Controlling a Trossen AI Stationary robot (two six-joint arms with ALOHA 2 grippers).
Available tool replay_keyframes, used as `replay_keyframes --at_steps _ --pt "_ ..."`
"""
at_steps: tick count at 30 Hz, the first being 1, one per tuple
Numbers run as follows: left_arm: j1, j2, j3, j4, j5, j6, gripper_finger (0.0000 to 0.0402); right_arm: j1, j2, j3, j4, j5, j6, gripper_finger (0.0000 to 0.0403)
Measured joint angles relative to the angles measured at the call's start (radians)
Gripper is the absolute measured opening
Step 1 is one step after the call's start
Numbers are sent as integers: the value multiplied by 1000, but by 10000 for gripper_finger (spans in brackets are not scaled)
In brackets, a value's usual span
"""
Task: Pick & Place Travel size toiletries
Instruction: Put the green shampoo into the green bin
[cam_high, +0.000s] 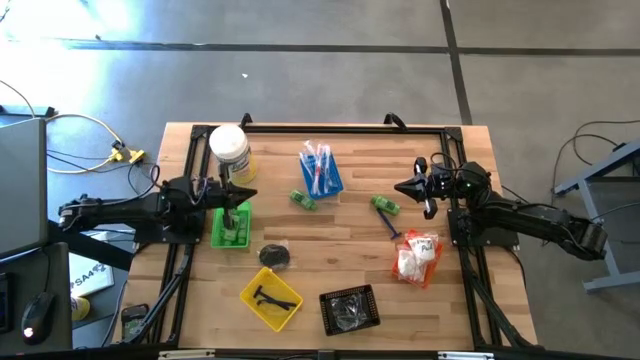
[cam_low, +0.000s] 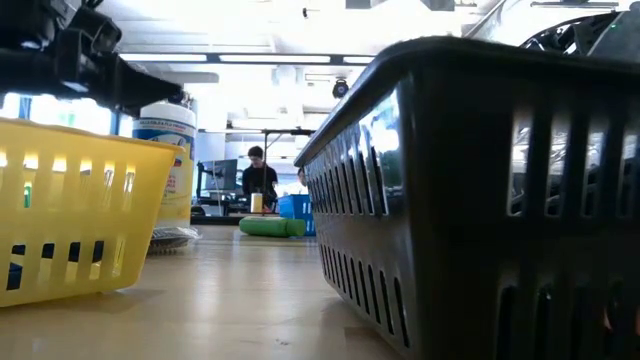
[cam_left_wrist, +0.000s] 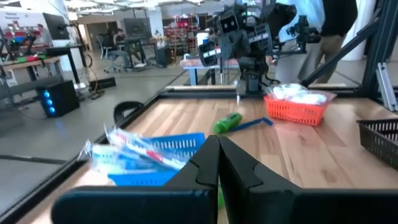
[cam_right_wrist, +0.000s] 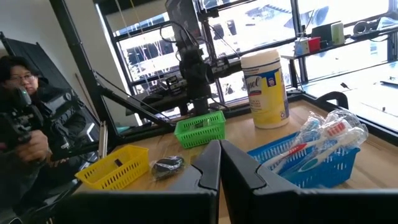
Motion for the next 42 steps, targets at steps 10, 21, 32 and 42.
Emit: replay_keyframes --at_steps 10,21,32,42 --pt "0 -22 -31 -69 -15 24 0 0 0 0 -10 0 0 2" --pt "0 -22 -33 -115 -11 -9 0 48 2 0 8 -31 -113 2" --pt "0 -21 -32 -107 -17 -2 0 92 26 0 6 87 -285 2" --pt "-1 -22 84 -65 -14 128 0 179 42 0 76 139 -179 2"
